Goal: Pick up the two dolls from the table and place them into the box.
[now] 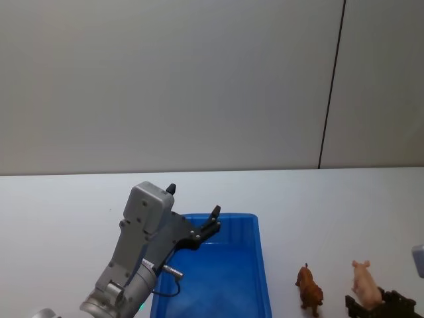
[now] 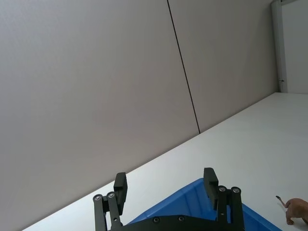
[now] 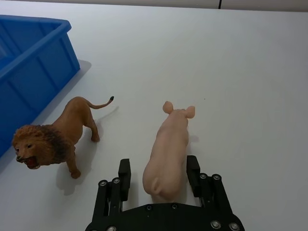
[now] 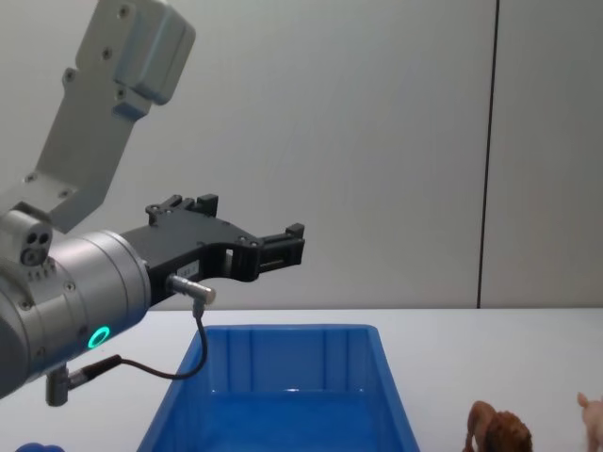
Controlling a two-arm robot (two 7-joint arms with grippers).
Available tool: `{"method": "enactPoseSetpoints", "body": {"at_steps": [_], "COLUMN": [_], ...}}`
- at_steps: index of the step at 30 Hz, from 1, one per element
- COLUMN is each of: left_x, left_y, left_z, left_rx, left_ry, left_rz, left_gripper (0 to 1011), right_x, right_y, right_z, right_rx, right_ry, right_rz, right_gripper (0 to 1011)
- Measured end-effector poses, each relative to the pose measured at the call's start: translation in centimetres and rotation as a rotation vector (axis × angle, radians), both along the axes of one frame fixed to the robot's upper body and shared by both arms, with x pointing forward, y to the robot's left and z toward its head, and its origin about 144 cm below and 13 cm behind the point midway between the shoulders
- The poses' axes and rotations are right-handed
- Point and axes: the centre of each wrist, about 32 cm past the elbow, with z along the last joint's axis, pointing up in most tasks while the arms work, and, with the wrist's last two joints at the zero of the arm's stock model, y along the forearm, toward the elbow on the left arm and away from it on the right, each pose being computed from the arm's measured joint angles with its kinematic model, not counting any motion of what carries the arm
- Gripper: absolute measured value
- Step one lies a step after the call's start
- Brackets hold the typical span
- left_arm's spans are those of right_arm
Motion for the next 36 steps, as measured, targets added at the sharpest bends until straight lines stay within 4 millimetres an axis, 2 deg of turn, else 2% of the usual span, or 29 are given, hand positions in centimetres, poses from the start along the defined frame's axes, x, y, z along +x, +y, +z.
{"method": "enactPoseSetpoints", "body": {"at_steps": [3, 5, 9, 10, 11, 12, 25, 36], "left_x": [0.0, 0.0, 0.0, 0.0, 0.0, 0.0, 0.0, 0.0], "left_y": [0.0, 0.0, 0.0, 0.0, 0.0, 0.0, 0.0, 0.0], "left_z": [0.0, 0.0, 0.0, 0.0, 0.0, 0.0, 0.0, 0.0], "left_rx": [0.0, 0.0, 0.0, 0.0, 0.0, 0.0, 0.0, 0.0], "left_ry": [0.0, 0.0, 0.0, 0.0, 0.0, 0.0, 0.0, 0.0], "left_rz": [0.0, 0.0, 0.0, 0.0, 0.0, 0.0, 0.0, 0.0], "left_gripper": [1002, 1002, 1002, 1002, 1001, 1002, 1001, 1001], "right_x": [0.0, 0.0, -0.1, -0.1, -0.1, -0.1, 0.2, 2.1], "right_y": [0.1, 0.1, 0.2, 0.2, 0.2, 0.3, 1.2, 2.8], "right_z": [-0.2, -0.2, -0.3, -0.2, -0.2, -0.1, 1.9, 4.5], "right_rx": [0.0, -0.001, -0.01, -0.013, -0.015, -0.021, -0.057, -0.038], "right_ry": [0.005, 0.006, -0.006, -0.01, -0.015, -0.027, -0.155, -0.236], "right_rz": [-0.002, -0.004, -0.014, -0.016, -0.017, -0.021, 0.001, 0.12], "right_gripper": [674, 568, 489, 427, 417, 364, 361, 361]}}
